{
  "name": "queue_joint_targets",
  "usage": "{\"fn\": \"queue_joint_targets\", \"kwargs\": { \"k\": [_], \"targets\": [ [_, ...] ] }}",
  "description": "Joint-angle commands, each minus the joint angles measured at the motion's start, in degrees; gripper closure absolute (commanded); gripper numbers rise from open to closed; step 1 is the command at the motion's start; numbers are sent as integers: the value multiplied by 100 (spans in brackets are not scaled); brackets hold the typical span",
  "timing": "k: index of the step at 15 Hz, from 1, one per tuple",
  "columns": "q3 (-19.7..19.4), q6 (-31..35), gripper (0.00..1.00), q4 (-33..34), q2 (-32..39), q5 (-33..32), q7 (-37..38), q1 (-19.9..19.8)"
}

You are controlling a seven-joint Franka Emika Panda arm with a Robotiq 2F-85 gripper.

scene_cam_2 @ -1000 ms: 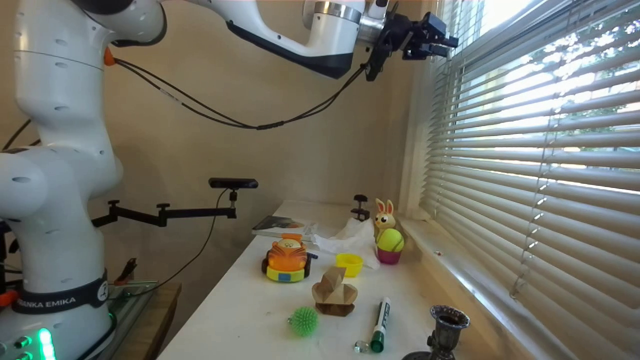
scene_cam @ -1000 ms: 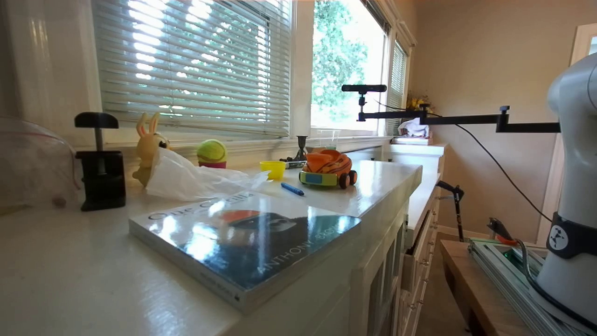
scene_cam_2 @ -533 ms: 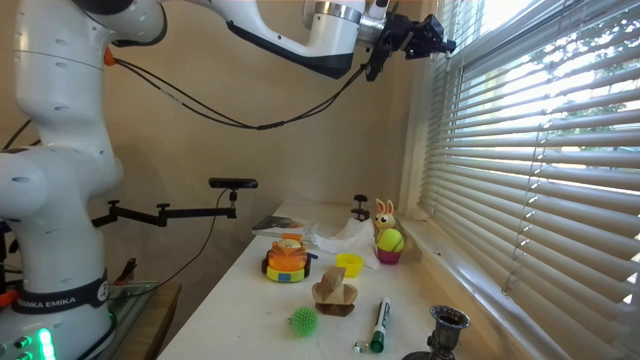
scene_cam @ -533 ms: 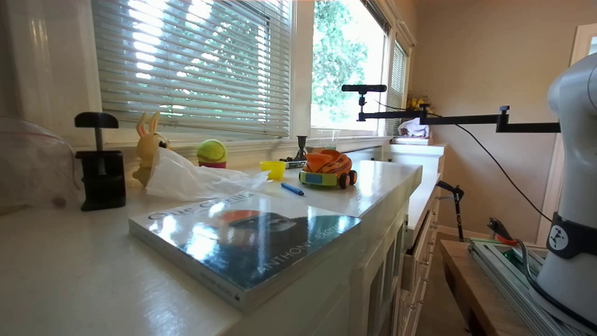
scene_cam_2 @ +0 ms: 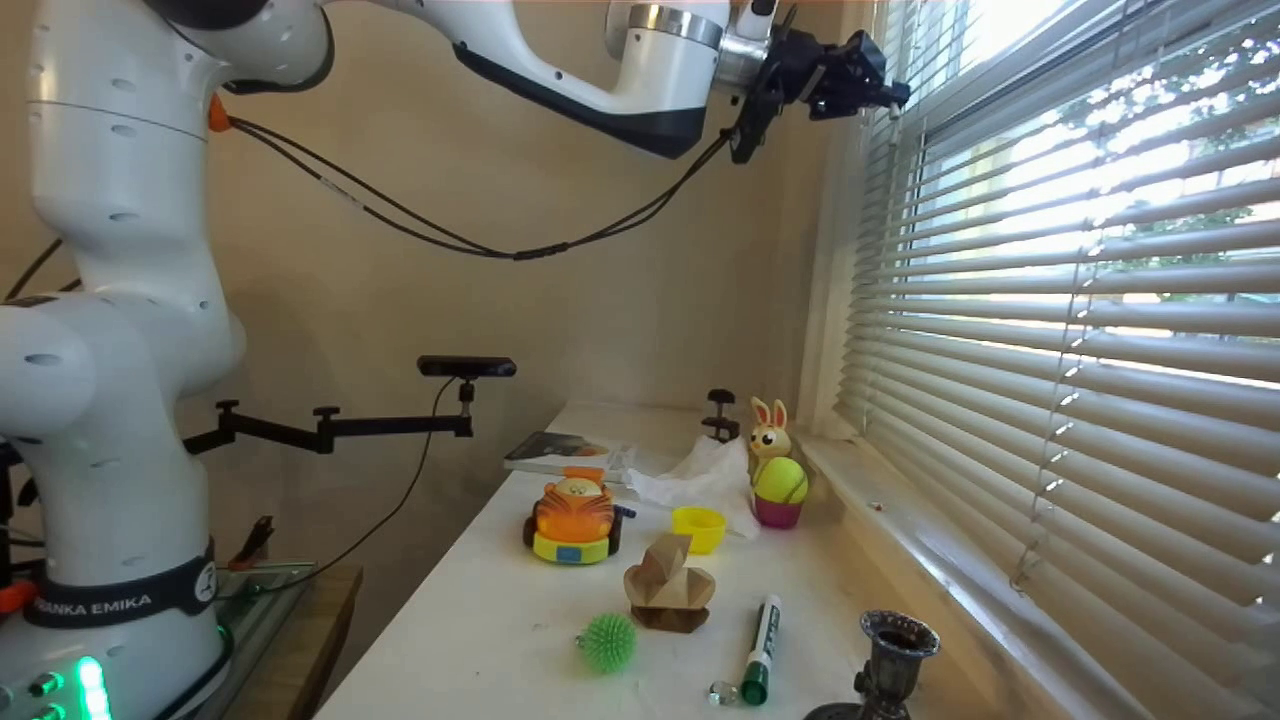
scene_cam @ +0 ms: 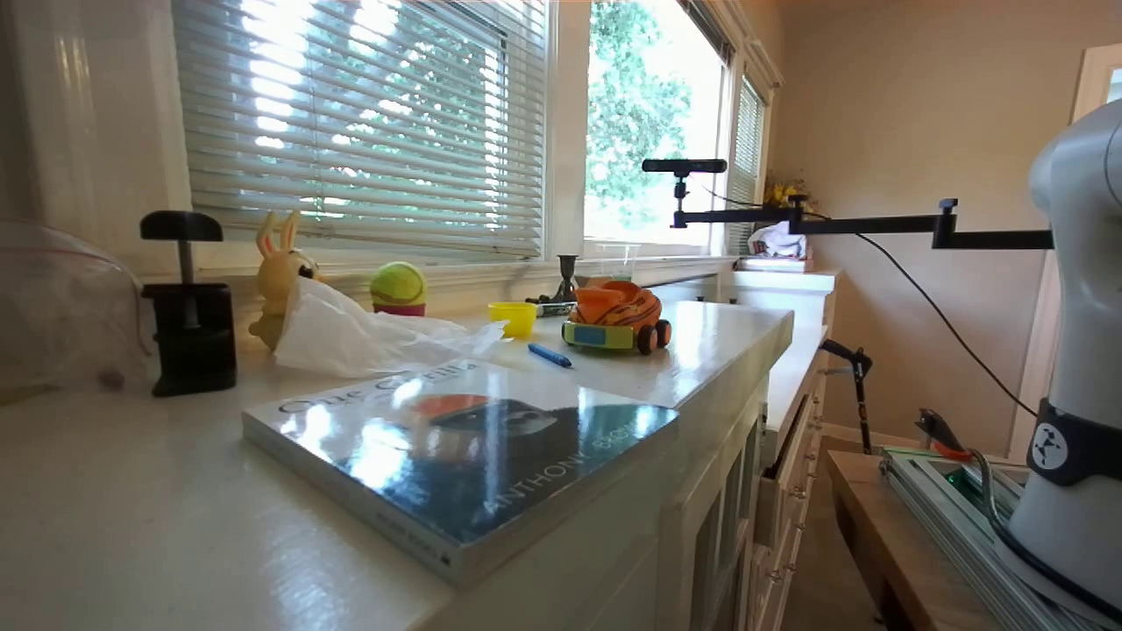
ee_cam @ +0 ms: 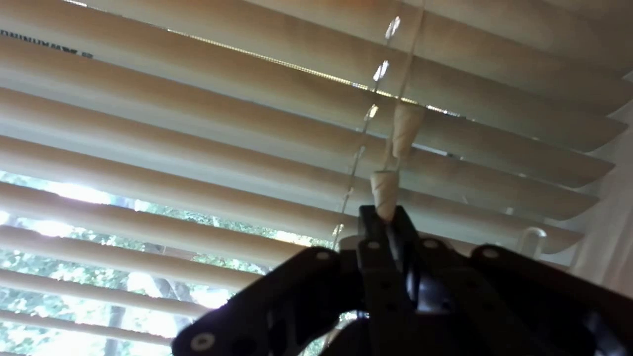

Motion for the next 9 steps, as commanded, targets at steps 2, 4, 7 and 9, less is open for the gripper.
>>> {"fn": "queue_joint_targets", "kwargs": {
  "k": [2,4,7,9],
  "targets": [
    [10,-98,96,-171,-163,13,-72,10],
    [17,-114,96,-241,-209,59,-104,16],
    [48,-90,97,-339,-248,112,-151,43],
    [73,-100,97,-398,-268,131,-196,54]
  ]
}}
